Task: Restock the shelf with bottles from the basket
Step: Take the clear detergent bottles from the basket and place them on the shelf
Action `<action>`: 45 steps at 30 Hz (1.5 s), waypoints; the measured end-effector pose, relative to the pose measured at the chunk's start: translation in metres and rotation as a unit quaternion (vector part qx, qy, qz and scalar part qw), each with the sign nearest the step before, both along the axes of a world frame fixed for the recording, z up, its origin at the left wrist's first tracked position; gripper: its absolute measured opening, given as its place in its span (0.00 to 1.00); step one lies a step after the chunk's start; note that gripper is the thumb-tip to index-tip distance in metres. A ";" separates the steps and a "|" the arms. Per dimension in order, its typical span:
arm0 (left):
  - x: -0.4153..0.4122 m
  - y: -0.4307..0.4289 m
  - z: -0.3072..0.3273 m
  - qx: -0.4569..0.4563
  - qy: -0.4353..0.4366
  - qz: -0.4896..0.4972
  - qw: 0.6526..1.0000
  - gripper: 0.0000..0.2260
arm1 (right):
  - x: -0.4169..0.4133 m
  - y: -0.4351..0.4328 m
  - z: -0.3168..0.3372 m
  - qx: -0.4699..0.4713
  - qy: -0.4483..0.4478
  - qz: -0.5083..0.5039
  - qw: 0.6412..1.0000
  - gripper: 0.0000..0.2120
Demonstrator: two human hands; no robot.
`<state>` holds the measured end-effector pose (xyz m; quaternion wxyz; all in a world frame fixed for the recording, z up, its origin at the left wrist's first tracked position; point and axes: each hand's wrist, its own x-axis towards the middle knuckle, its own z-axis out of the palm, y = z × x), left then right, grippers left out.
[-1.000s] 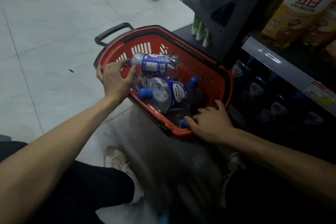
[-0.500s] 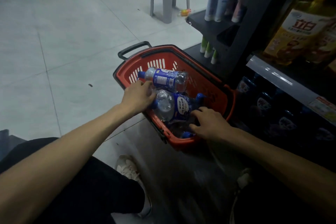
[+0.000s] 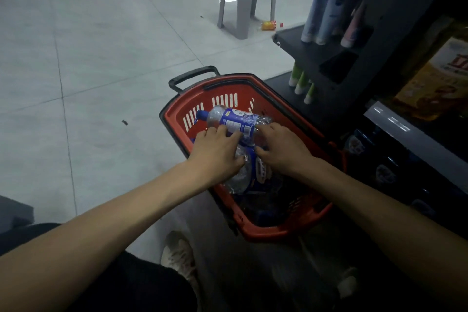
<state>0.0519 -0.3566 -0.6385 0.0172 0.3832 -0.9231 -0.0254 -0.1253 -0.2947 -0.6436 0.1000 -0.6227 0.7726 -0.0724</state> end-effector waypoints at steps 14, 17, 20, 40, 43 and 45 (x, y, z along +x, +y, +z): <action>0.024 -0.036 -0.024 0.070 0.037 0.085 0.993 0.22 | -0.009 -0.124 -0.069 0.058 0.138 -0.017 0.989 0.47; 0.024 -0.035 -0.015 0.106 0.059 0.110 0.987 0.20 | -0.012 -0.127 -0.062 0.055 0.128 -0.002 0.990 0.45; 0.021 -0.035 -0.004 0.127 0.084 0.129 0.980 0.17 | -0.015 -0.126 -0.053 0.048 0.101 -0.012 0.994 0.42; -0.033 0.011 0.085 0.549 0.352 0.104 0.751 0.18 | -0.038 0.052 0.094 -0.143 -0.577 -0.242 0.767 0.19; -0.048 0.036 0.102 0.613 0.368 0.059 0.697 0.27 | -0.040 0.095 0.119 -0.141 -0.597 -0.223 0.758 0.17; -0.058 0.050 0.108 0.642 0.377 0.034 0.666 0.26 | -0.044 0.117 0.126 -0.146 -0.616 -0.210 0.745 0.20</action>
